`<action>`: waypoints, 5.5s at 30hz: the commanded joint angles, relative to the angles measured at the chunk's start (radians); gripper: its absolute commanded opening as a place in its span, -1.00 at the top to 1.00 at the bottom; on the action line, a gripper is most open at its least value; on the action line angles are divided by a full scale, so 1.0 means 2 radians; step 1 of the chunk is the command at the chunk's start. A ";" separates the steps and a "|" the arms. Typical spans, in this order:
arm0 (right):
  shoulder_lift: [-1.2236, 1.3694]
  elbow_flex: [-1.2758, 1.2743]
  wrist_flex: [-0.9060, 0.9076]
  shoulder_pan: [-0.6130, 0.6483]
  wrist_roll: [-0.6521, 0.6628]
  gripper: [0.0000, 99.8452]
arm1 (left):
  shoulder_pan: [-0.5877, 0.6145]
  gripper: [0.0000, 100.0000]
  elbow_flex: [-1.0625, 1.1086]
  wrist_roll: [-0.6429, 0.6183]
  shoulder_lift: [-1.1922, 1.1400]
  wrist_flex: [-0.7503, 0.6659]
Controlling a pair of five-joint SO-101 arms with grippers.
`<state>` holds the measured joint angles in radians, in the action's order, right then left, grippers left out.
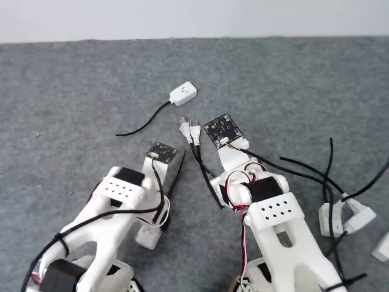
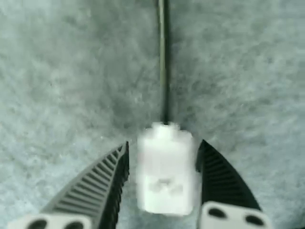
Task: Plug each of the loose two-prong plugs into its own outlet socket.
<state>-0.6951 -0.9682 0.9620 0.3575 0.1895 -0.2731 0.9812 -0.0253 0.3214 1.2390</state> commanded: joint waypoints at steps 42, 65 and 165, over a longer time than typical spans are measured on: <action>-0.013 0.008 -0.019 -0.037 -0.005 0.36 | -0.049 0.95 -0.109 -0.072 0.006 -0.084; -0.013 0.008 -0.019 -0.036 -0.005 0.36 | -0.114 0.54 -0.002 -0.102 0.104 -0.056; -0.013 0.005 -0.016 -0.034 -0.005 0.36 | 0.080 0.59 -0.107 0.105 -0.045 -0.107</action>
<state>-0.6951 -0.9682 0.9436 0.2931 0.1834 -0.1550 0.8462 0.1097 0.2309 0.9935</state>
